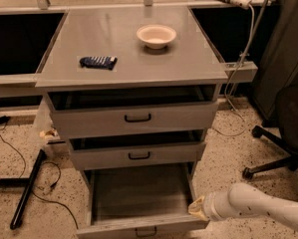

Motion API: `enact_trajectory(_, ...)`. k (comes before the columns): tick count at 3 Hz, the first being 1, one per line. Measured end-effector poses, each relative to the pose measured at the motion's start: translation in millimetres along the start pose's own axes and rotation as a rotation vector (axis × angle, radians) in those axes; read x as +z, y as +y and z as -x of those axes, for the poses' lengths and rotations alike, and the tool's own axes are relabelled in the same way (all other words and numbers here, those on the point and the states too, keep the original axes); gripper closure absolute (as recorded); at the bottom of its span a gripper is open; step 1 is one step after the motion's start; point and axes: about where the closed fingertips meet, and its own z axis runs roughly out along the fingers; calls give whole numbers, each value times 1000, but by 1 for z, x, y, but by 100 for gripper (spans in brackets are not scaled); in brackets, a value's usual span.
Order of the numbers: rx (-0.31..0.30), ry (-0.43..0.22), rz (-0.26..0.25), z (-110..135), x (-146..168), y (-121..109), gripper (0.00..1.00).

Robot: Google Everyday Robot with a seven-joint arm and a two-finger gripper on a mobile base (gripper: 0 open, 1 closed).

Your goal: Close bottom drawer

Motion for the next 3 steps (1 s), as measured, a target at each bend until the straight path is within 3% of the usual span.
enact_trajectory(2, 84, 39, 81, -43, 80, 30, 100)
enact_trajectory(3, 80, 31, 104, -52, 113, 47, 100)
